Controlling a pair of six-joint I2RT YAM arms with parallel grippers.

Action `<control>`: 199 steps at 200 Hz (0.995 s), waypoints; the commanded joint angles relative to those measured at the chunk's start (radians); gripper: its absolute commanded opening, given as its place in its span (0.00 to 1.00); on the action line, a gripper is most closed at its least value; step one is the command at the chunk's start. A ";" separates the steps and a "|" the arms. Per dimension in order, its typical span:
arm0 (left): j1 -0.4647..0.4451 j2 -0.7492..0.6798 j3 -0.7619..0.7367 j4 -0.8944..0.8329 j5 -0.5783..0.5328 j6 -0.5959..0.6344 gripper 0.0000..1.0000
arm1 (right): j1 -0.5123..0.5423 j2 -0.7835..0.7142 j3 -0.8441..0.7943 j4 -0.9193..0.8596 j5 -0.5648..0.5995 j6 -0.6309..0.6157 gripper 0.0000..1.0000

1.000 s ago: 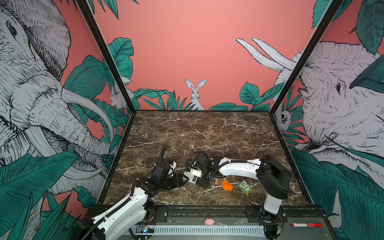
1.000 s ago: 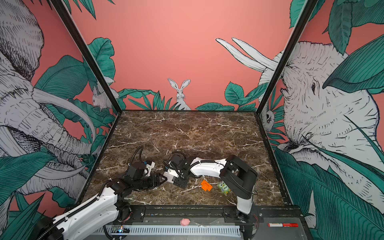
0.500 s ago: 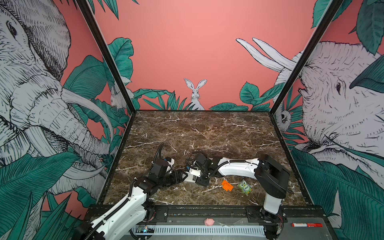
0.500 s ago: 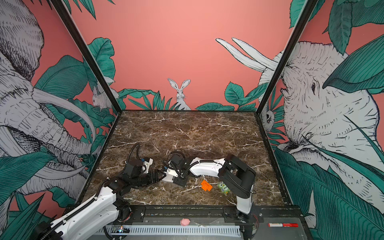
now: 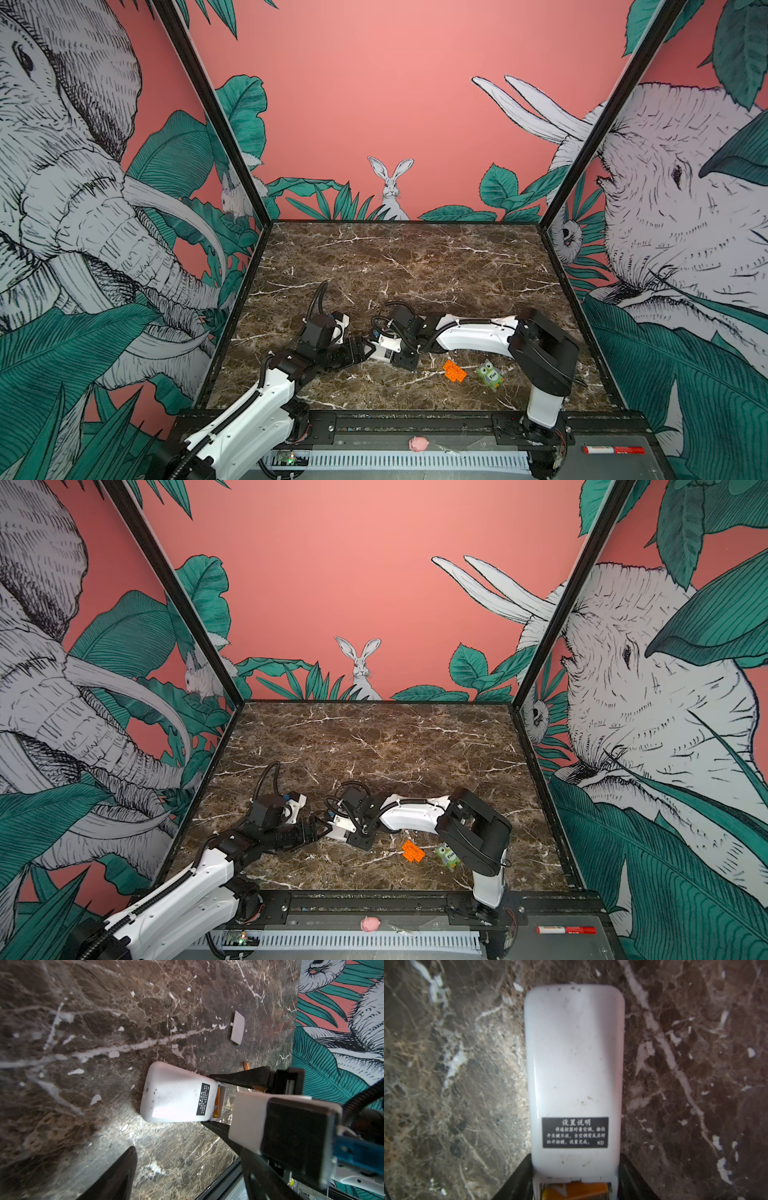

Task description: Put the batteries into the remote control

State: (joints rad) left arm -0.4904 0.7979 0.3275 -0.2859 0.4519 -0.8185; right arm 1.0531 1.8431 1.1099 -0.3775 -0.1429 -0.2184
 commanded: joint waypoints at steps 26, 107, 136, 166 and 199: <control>0.039 -0.027 0.013 0.018 0.009 0.005 0.80 | -0.002 0.074 -0.015 0.005 -0.015 -0.084 0.58; 0.064 -0.004 0.023 0.038 0.059 0.035 0.85 | -0.025 -0.044 -0.195 0.240 -0.106 -0.174 0.27; 0.065 0.028 0.057 0.034 0.102 0.079 0.87 | -0.027 -0.093 -0.251 0.344 -0.113 -0.184 0.24; 0.064 0.044 0.090 0.001 0.112 0.105 0.86 | -0.028 -0.141 -0.297 0.435 -0.128 -0.178 0.22; 0.064 0.058 0.092 0.013 0.101 0.096 0.83 | -0.028 -0.177 -0.338 0.493 -0.143 -0.174 0.21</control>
State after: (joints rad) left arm -0.4347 0.8501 0.3832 -0.3073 0.5694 -0.7292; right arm 1.0096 1.7000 0.8028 0.0589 -0.2348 -0.3557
